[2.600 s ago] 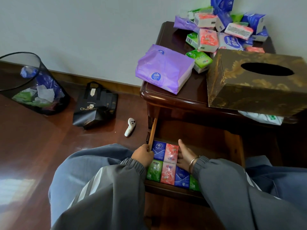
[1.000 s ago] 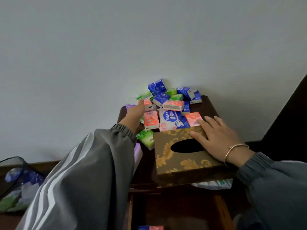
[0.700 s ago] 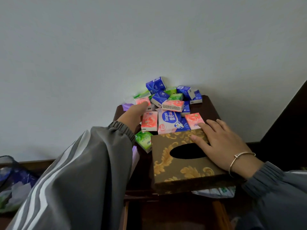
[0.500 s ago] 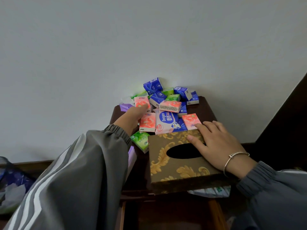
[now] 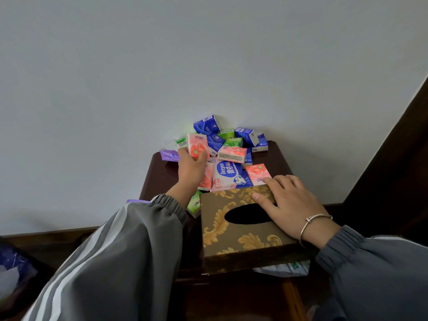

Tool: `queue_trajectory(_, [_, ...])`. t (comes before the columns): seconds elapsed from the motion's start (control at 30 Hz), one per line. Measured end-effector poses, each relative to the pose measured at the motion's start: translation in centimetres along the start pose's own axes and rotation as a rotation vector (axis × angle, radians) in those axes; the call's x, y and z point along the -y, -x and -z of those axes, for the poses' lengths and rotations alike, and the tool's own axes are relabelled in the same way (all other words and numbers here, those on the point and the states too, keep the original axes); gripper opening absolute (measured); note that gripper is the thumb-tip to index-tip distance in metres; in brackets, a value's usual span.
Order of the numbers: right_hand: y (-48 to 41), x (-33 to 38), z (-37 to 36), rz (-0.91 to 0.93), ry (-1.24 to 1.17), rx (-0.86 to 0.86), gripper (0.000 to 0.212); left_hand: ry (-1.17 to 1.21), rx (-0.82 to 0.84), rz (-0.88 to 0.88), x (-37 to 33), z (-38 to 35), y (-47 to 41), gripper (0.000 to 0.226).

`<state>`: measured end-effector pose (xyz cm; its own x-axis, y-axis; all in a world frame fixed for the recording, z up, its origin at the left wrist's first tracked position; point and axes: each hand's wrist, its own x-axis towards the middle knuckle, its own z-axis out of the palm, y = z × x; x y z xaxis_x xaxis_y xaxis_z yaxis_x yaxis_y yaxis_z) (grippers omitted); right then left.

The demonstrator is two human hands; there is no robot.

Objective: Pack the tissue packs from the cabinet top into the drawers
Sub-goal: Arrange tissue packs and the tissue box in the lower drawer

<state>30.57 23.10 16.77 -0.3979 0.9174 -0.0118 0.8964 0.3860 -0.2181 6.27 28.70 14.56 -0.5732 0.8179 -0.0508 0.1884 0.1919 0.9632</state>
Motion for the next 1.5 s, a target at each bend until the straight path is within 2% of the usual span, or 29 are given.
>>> queue_trajectory(0.17, [0.0, -0.1, -0.1, -0.004, 0.001, 0.011, 0.071, 0.106, -0.083, -0.046, -0.3, 0.1, 0.9, 0.032])
queue_trajectory(0.3, [-0.3, -0.4, 0.0, -0.005, -0.01, 0.064, 0.063, 0.241, -0.137, -0.029, -2.1, 2.1, 1.0, 0.026])
queue_trajectory(0.4, [-0.9, -0.8, 1.0, -0.02, -0.24, 0.1, 0.053, 0.279, -0.095, -0.018, -2.9, 4.3, 1.2, 0.029])
queue_trajectory(0.47, [-1.6, -1.5, 2.2, -0.002, -0.368, -0.024, 0.044, 0.305, -0.039, 0.008, -2.4, 5.7, 1.6, 0.035])
queue_trajectory(0.57, [-4.5, -2.5, 3.9, 0.025, -0.276, -0.209, 0.03, 0.338, 0.05, 0.024, -0.9, 7.2, 2.3, 0.044])
queue_trajectory(0.67, [-9.8, -2.5, 4.4, -0.009, -0.228, -0.211, 0.024, 0.376, 0.061, 0.022, 0.5, 7.9, 2.8, 0.041])
queue_trajectory(0.77, [-15.1, -2.4, 3.7, 0.028, -0.138, -0.17, 0.031, 0.417, 0.043, 0.041, 1.3, 8.0, 3.0, 0.036])
queue_trajectory(0.93, [-21.1, -1.7, 1.6, -0.088, -0.189, -0.161, 0.048, 0.445, 0.049, 0.085, 2.3, 7.4, 2.2, 0.036])
queue_trajectory(1.13, [-24.3, -1.8, -0.4, -0.195, -0.194, -0.224, 0.029, 0.467, 0.068, 0.119, 3.6, 6.6, 1.8, 0.036])
queue_trajectory(1.27, [-24.3, -4.1, 0.3, -0.378, -0.496, -0.358, 0.02, 0.473, 0.063, 0.126, 4.1, 6.2, 1.7, 0.031])
queue_trajectory(1.37, [-23.8, -5.5, 0.6, -0.5, -0.802, -0.215, 0.01, 0.478, 0.052, 0.137, 4.0, 5.8, 1.7, 0.035])
queue_trajectory(1.5, [-23.7, -6.1, -0.1, -0.618, -0.798, 0.054, 0.016, 0.484, 0.02, 0.143, 4.0, 5.4, 1.7, 0.029])
